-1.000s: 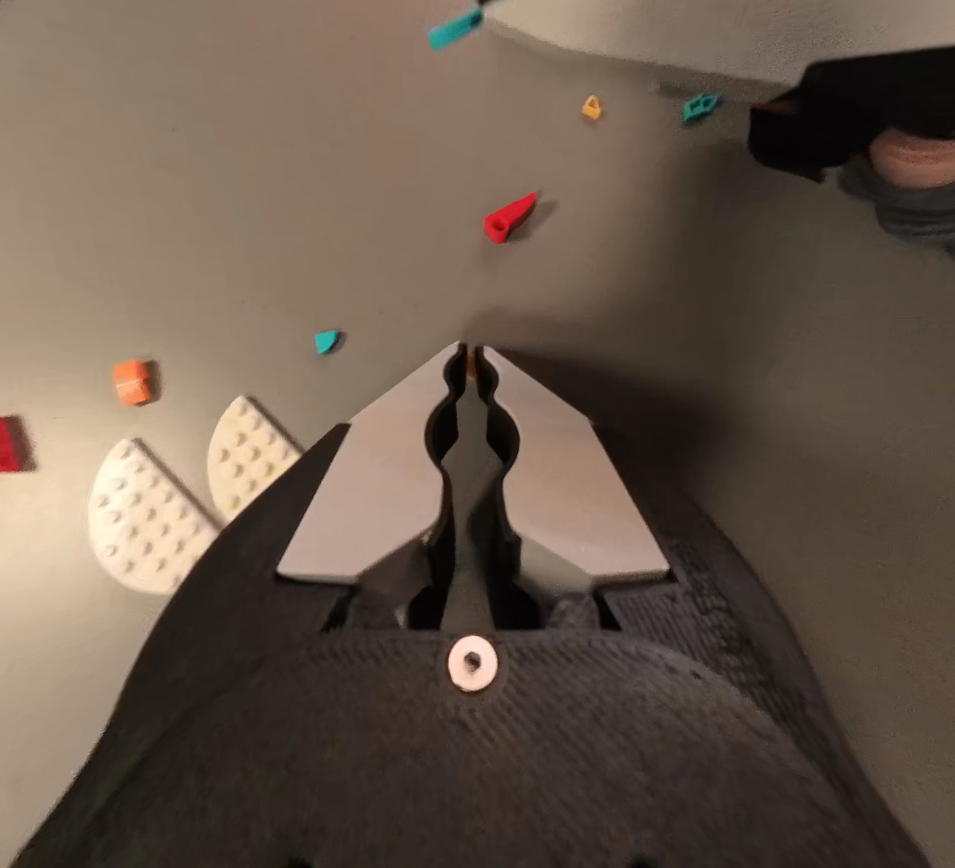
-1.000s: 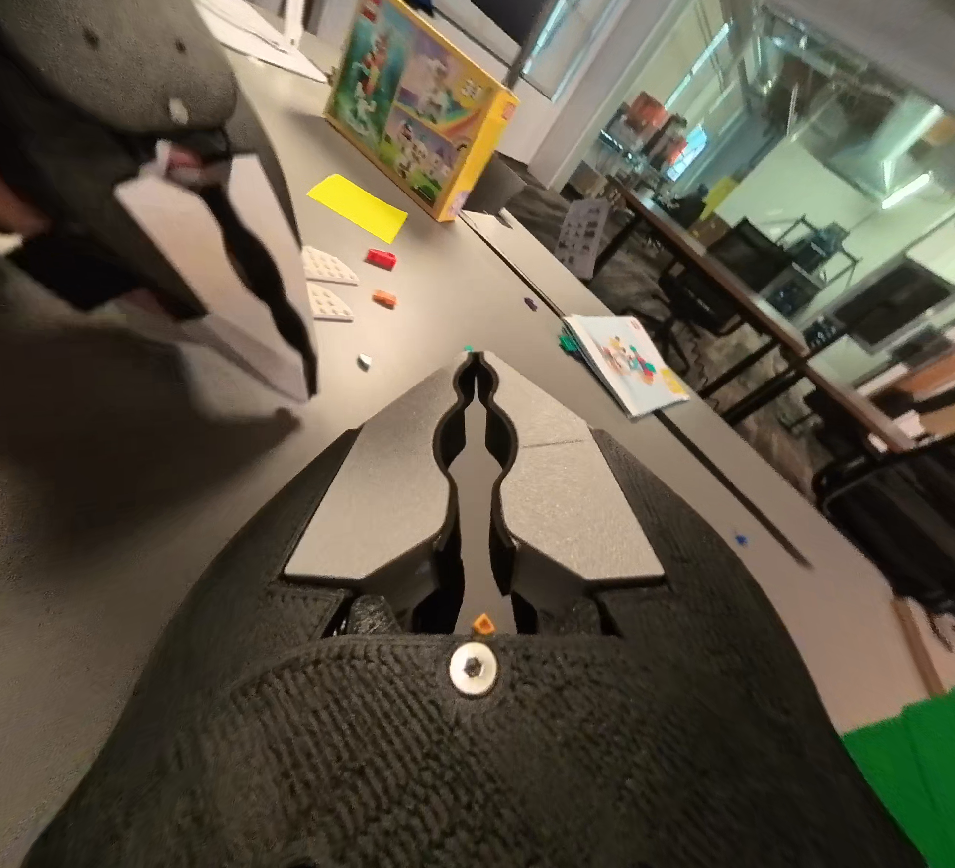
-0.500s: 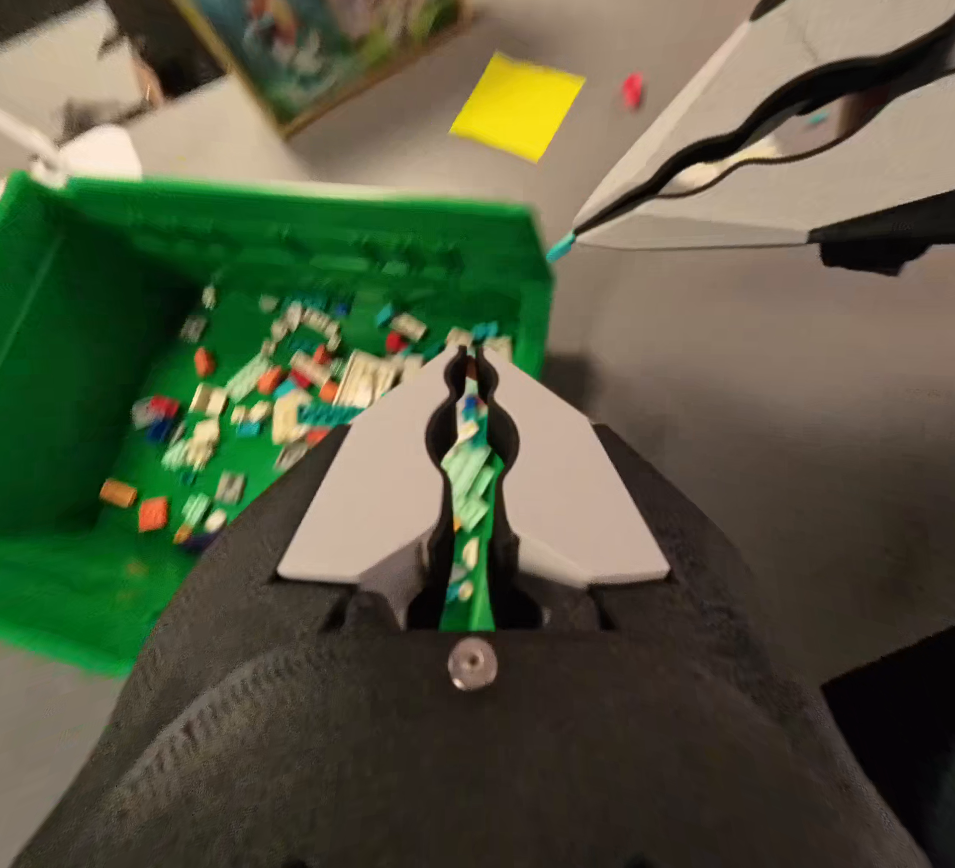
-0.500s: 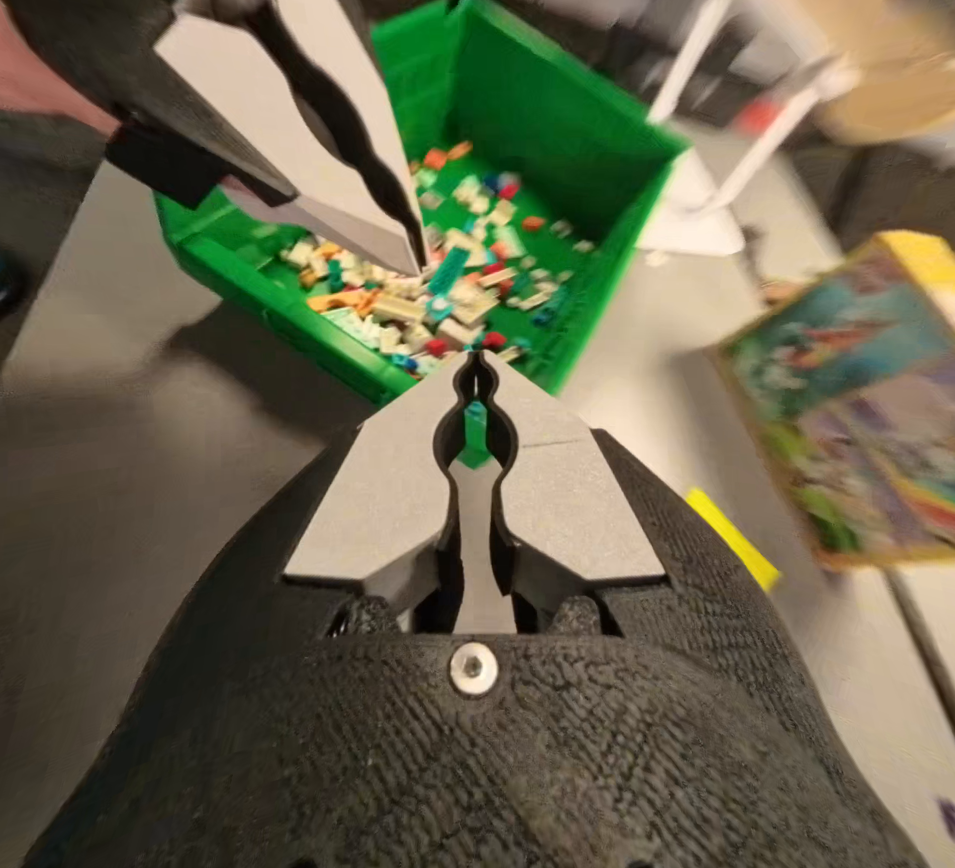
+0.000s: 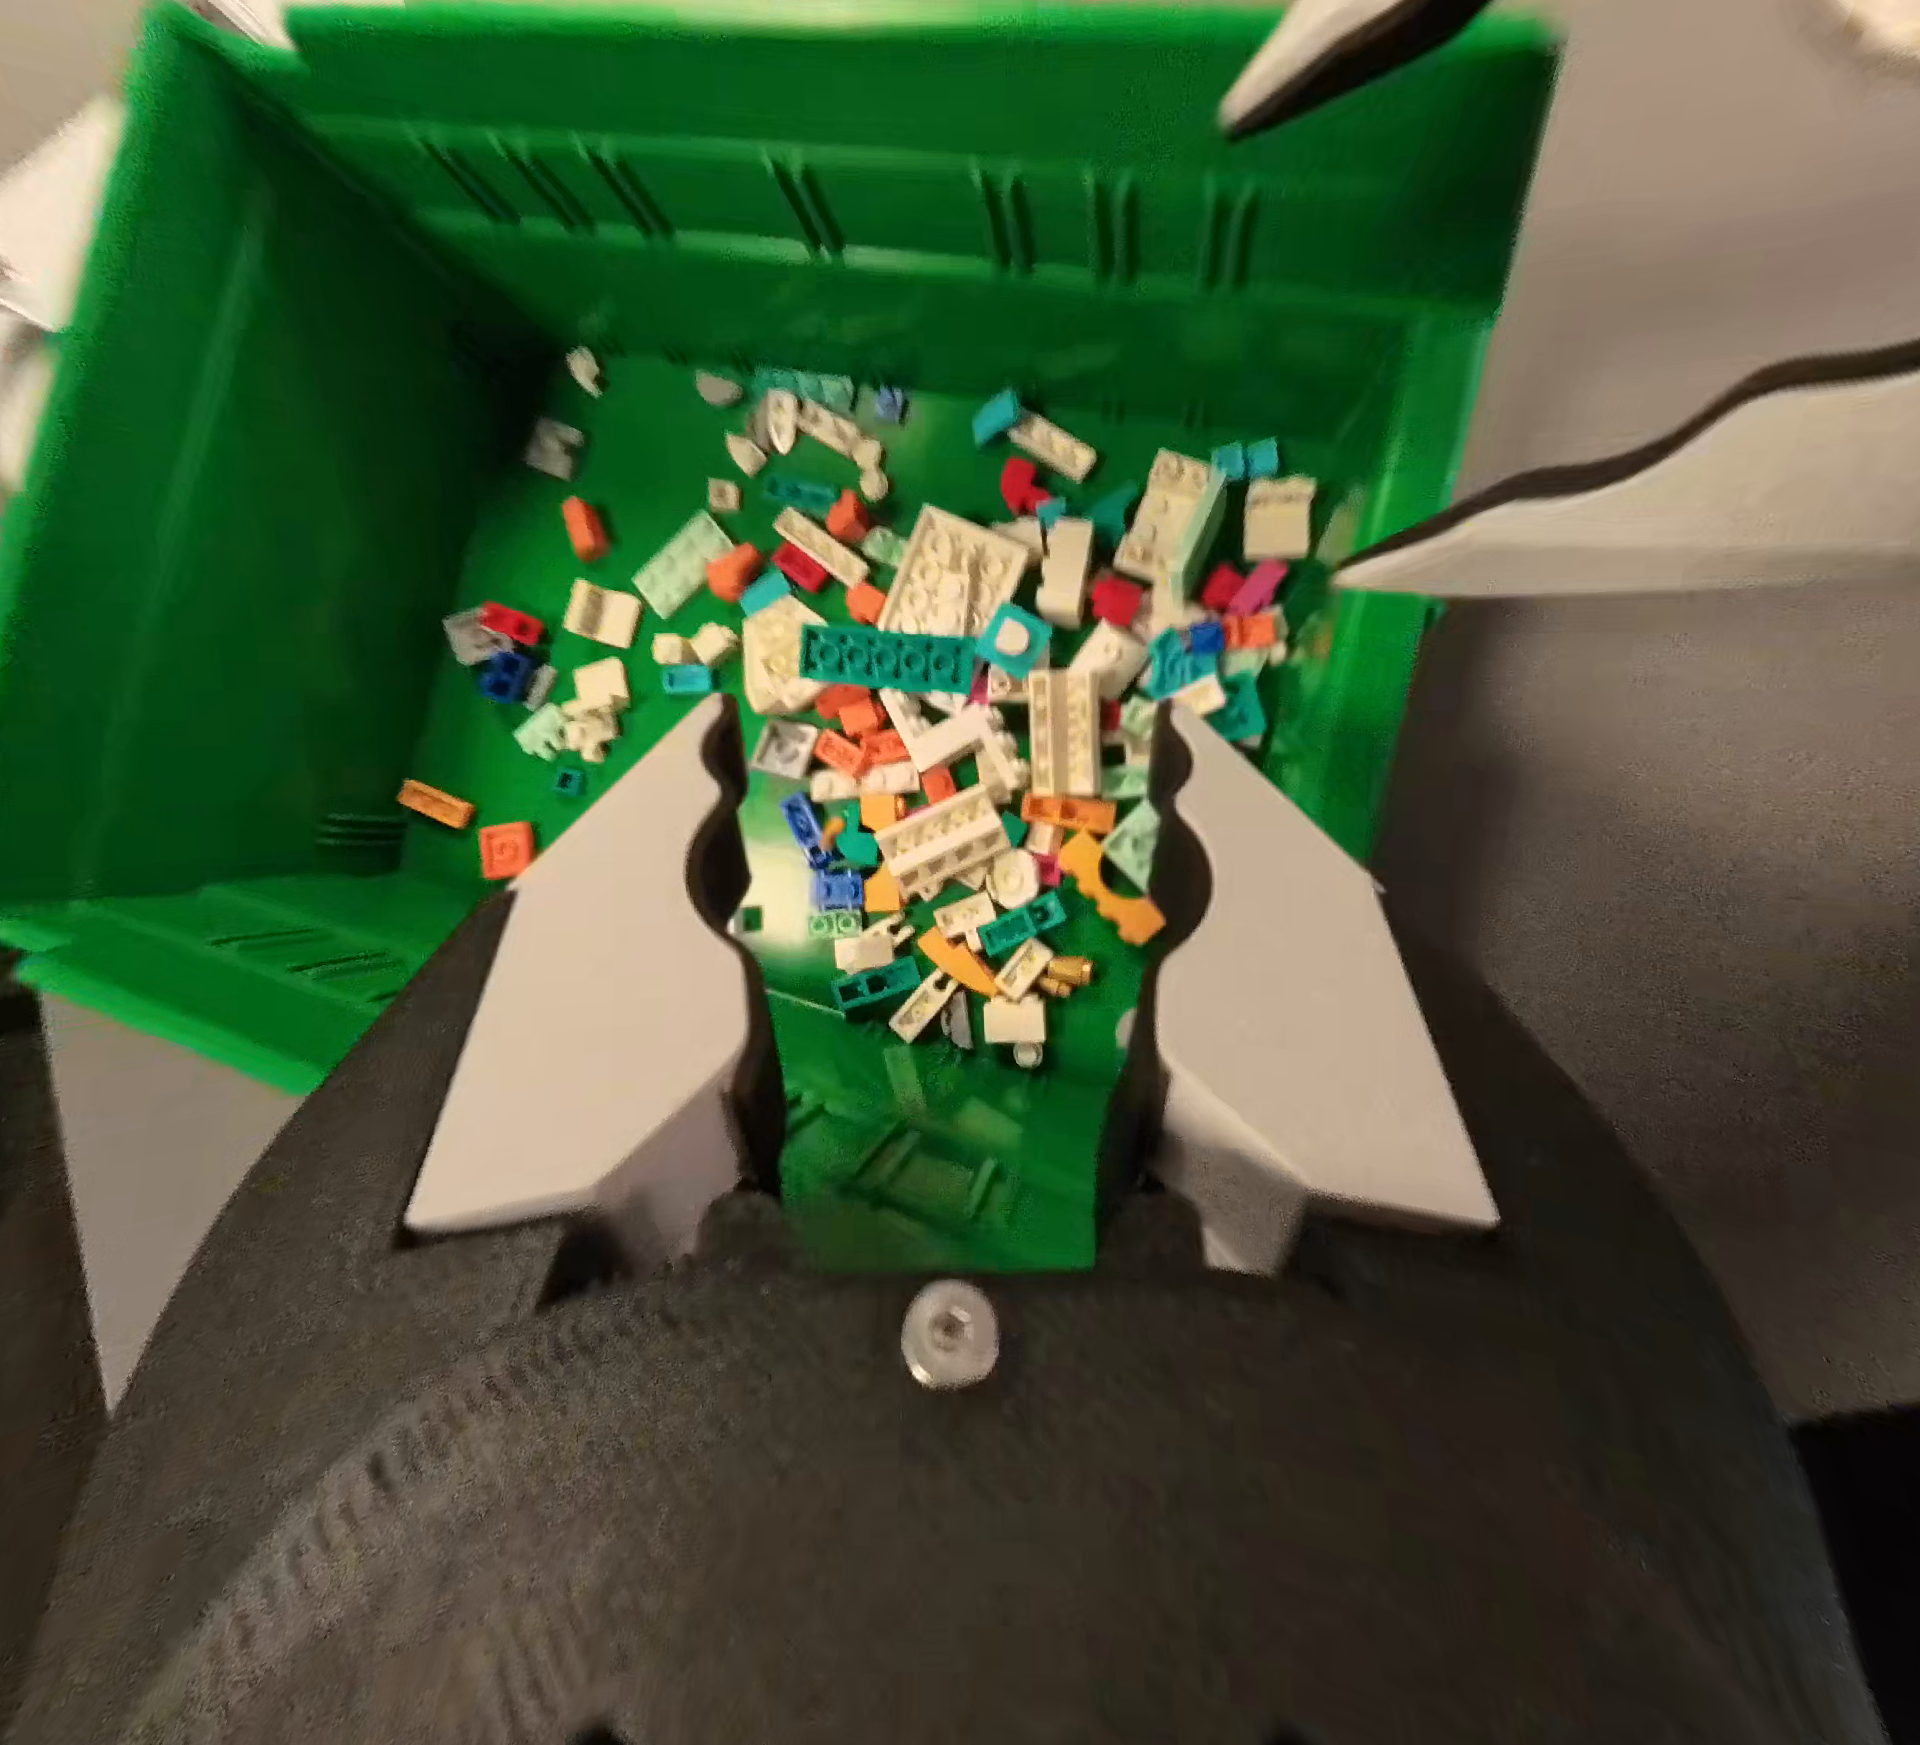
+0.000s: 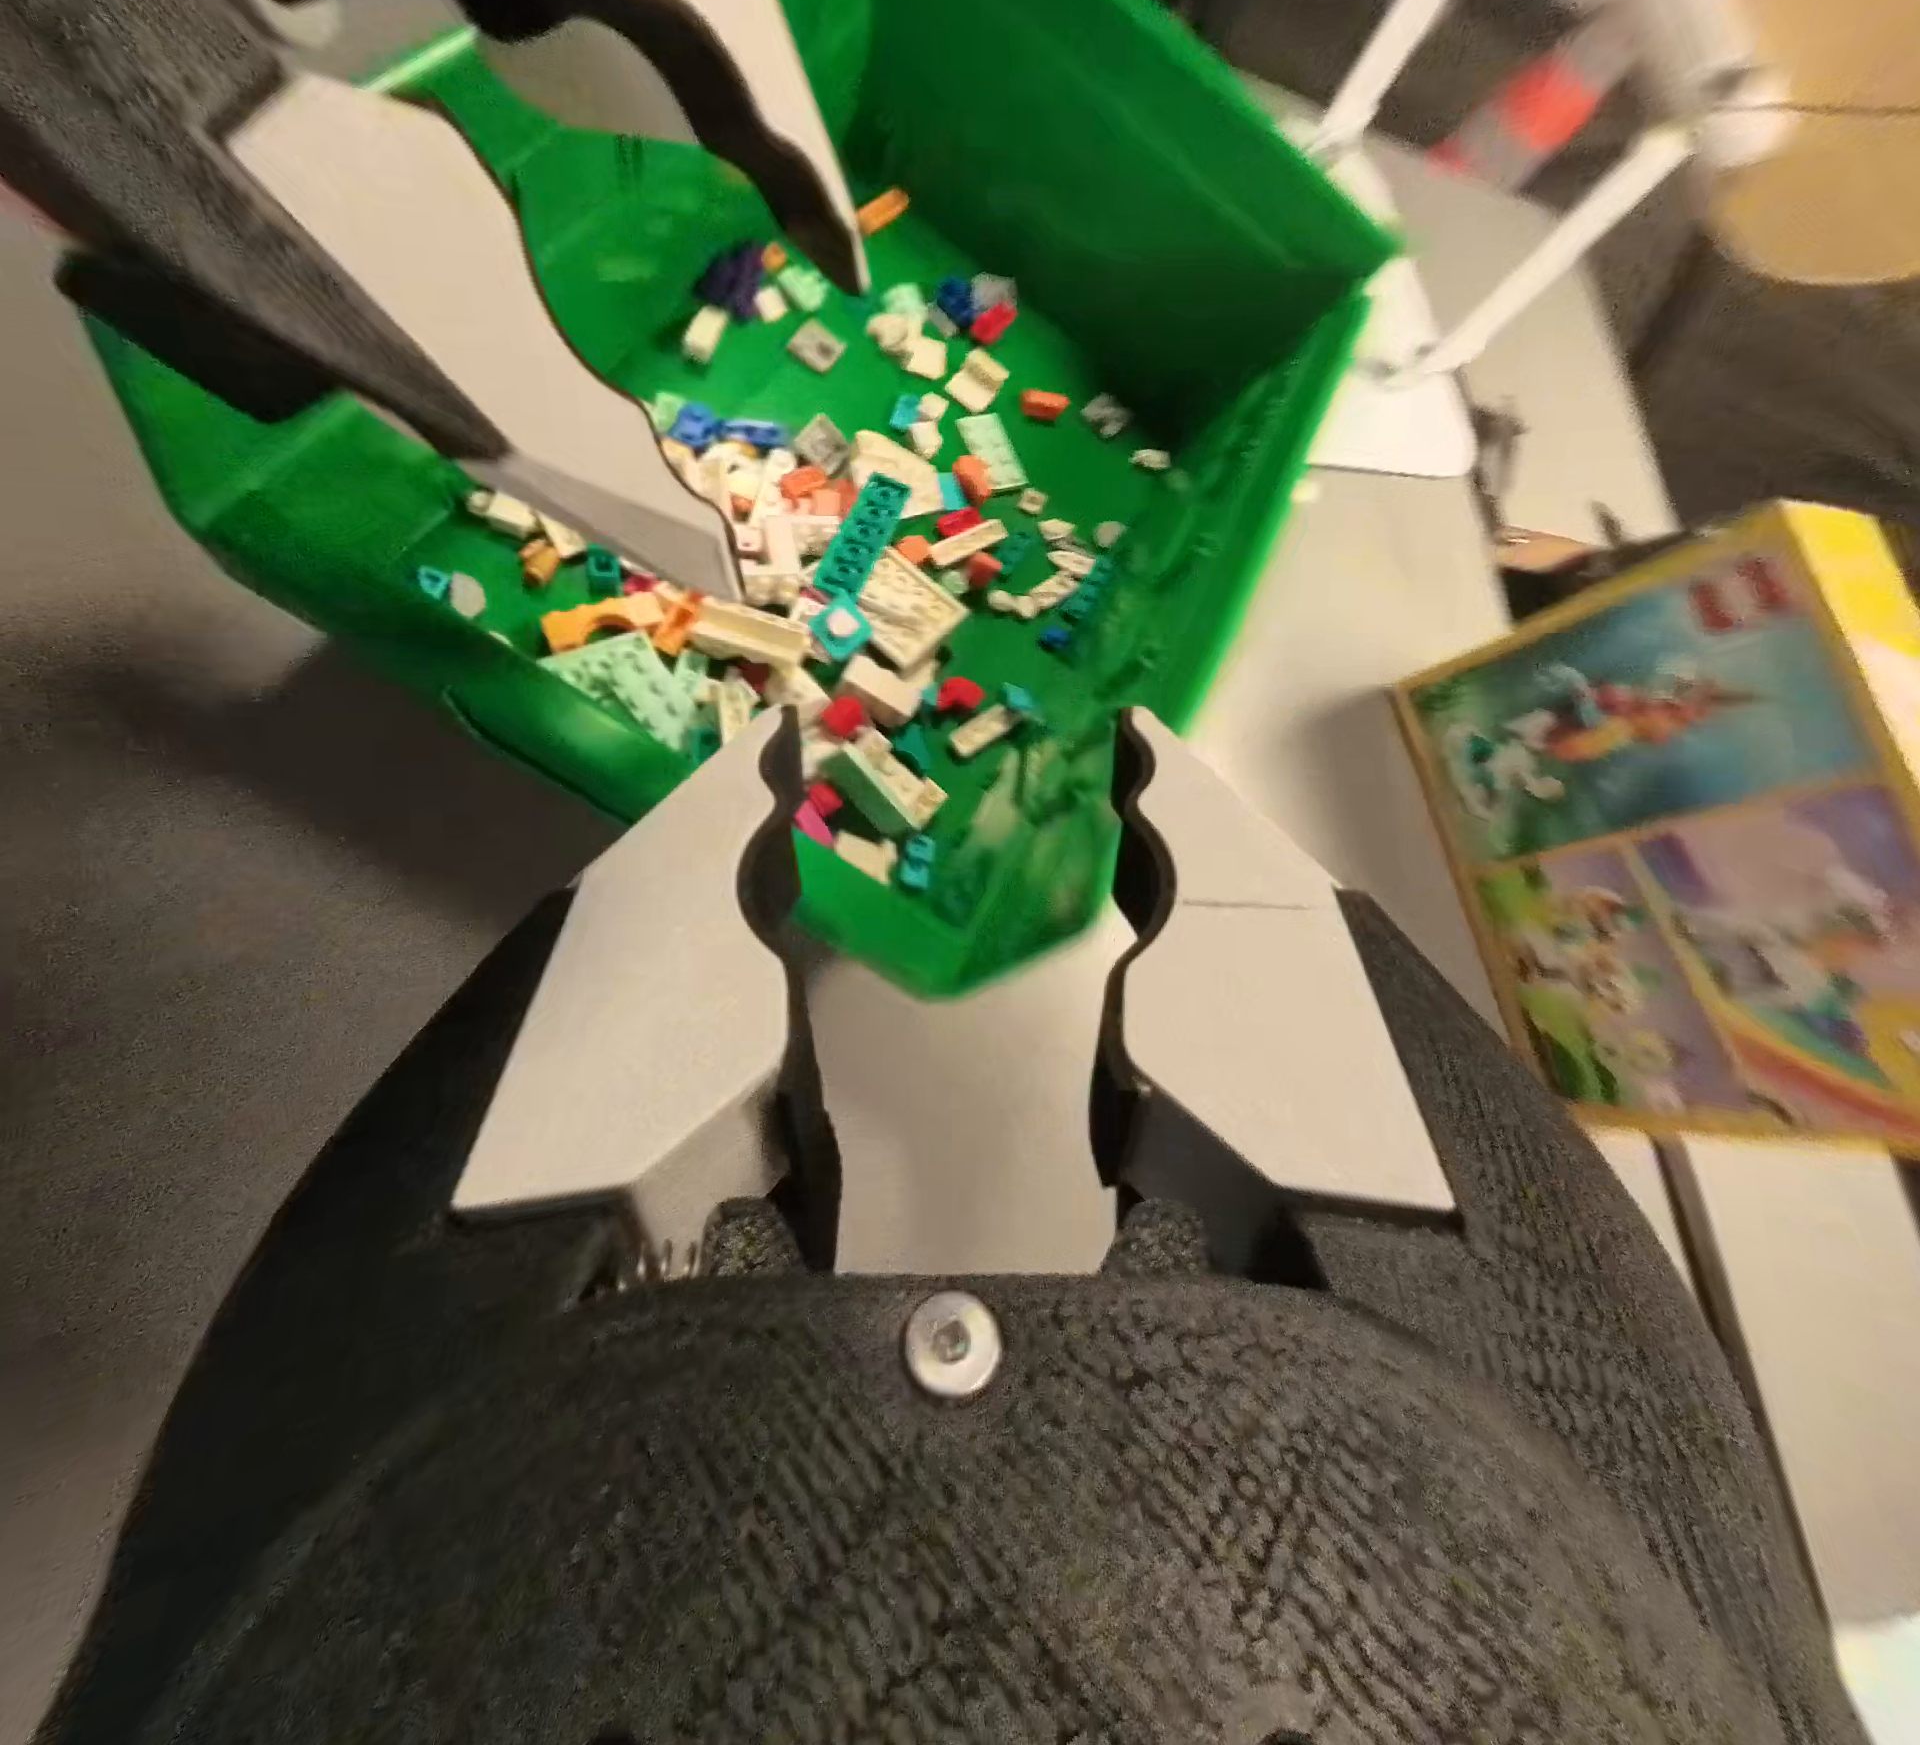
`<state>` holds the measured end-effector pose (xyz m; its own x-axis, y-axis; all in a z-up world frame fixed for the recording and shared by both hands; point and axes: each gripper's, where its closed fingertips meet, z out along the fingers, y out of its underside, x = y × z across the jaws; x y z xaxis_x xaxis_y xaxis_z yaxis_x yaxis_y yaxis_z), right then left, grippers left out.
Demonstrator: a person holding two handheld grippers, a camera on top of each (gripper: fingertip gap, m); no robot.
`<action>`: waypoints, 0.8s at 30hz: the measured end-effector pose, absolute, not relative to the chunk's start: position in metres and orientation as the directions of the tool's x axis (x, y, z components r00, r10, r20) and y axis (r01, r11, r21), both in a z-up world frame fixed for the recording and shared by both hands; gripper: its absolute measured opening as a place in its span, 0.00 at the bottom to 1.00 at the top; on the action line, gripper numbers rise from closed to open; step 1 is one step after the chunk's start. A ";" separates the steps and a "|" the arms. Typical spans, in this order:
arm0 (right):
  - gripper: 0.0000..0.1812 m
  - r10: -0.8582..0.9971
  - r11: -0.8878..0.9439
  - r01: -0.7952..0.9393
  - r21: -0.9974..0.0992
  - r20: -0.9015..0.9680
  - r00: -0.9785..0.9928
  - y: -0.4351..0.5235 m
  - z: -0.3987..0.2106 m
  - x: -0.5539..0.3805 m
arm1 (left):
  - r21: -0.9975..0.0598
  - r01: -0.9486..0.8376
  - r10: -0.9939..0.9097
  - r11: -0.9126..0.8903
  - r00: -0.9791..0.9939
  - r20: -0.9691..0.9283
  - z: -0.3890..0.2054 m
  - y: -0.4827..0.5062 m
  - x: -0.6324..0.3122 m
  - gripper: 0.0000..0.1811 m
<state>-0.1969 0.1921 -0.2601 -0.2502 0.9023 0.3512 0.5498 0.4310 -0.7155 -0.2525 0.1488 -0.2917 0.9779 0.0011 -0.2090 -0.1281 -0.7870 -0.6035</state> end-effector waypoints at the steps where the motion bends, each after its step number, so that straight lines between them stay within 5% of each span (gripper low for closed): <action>1: 0.32 0.911 0.412 0.518 -0.750 0.362 -0.200 0.200 -0.250 -0.182 | -0.646 -0.133 0.019 -0.752 0.975 -0.223 -0.280 0.152 -0.247 0.42; 5: 0.32 0.922 0.339 0.423 -0.841 0.387 0.030 0.249 -0.239 -0.096 | -0.855 -0.173 -0.128 -0.488 0.984 -0.126 -0.238 0.177 -0.163 0.34; 8: 0.32 0.921 0.258 0.433 -0.864 0.355 0.159 0.282 -0.267 -0.031 | -0.900 -0.208 -0.388 -0.384 0.920 -0.048 -0.244 0.200 -0.076 0.31; 11: 0.36 0.961 0.127 0.513 -0.849 0.233 0.148 0.291 -0.309 0.011 | -0.864 -0.288 -0.474 -0.414 0.878 -0.066 -0.277 0.239 -0.033 0.27; 14: 0.38 0.967 0.215 0.540 -0.814 0.256 0.000 0.290 -0.329 0.022 | -0.803 -0.325 -0.487 -0.500 0.872 -0.050 -0.311 0.283 -0.024 0.24; 20: 0.45 0.980 0.187 0.680 -0.709 0.083 -0.182 0.300 -0.365 0.013 | -0.598 -0.094 -0.367 -0.796 0.861 0.352 -0.354 0.336 -0.016 0.29; 24: 0.43 0.976 0.203 0.709 -0.675 0.078 -0.204 0.313 -0.367 0.008 | -0.545 -0.120 -0.341 -0.830 0.882 0.325 -0.360 0.344 -0.020 0.28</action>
